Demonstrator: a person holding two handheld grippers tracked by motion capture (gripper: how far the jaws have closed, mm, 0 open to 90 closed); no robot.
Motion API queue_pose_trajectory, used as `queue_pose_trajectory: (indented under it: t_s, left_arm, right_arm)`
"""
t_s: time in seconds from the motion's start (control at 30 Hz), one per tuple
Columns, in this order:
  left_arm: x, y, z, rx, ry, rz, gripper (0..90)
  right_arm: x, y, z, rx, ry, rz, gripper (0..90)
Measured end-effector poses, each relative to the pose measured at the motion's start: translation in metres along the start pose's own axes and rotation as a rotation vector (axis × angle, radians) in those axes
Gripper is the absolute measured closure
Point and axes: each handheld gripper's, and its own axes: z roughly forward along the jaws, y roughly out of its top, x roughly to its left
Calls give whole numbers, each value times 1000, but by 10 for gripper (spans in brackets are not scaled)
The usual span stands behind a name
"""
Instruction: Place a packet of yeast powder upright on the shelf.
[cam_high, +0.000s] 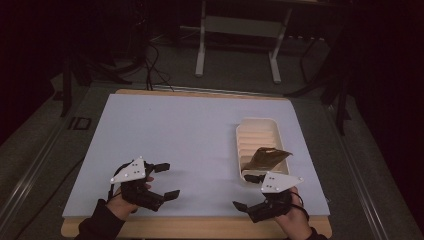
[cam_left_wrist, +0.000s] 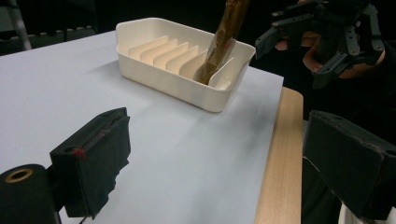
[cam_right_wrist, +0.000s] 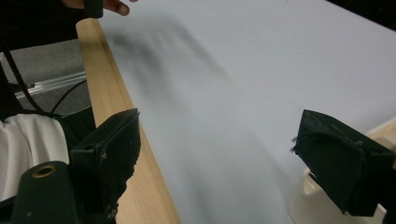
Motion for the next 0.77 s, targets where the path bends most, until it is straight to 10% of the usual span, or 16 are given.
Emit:
queue_pose_trajectory:
  t_s: [0.77]
  left_arm:
    - [-1,-8,8,16,-12,-9,82]
  right_arm:
    - [-10,-28,-12,-6,-56,5,148]
